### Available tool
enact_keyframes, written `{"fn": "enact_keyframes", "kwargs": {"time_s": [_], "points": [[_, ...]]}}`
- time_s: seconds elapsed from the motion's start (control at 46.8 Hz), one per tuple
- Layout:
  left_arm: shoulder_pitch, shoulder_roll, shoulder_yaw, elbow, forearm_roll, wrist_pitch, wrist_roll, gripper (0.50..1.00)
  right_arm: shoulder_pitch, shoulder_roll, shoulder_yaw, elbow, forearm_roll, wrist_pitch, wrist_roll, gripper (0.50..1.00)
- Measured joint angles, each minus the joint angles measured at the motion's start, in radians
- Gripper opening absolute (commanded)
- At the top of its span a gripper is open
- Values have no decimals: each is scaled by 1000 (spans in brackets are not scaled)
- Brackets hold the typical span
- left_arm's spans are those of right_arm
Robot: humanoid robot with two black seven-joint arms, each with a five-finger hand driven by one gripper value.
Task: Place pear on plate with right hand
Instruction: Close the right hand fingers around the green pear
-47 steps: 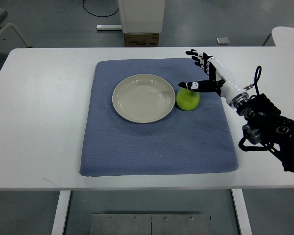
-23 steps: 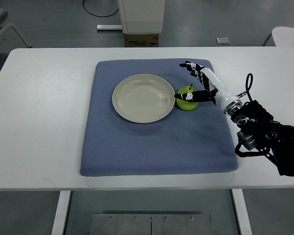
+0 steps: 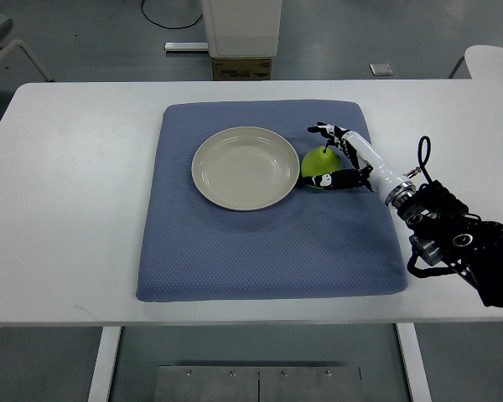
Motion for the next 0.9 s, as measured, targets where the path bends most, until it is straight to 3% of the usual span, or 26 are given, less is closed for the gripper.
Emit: {"fn": "enact_keyframes", "kwargs": {"time_s": [0.684, 0.748, 0.791, 0.812, 0.876, 0.897], "points": [[0, 0, 0, 0, 0, 0, 0, 1000, -5, 1, -46, -13, 0, 0, 0, 891], [0, 0, 0, 0, 0, 0, 0, 1000, -7, 3, -47, -17, 0, 0, 0, 853], [0, 0, 0, 0, 0, 0, 0, 1000, -9, 3, -48, -18, 0, 0, 0, 793], [0, 0, 0, 0, 0, 0, 0, 1000, -9, 3, -48, -19, 0, 0, 0, 745], [0, 0, 0, 0, 0, 0, 0, 1000, -9, 3, -48, -21, 0, 0, 0, 500], [0, 0, 0, 0, 0, 0, 0, 1000, -9, 3, -48, -21, 0, 0, 0, 500]]}}
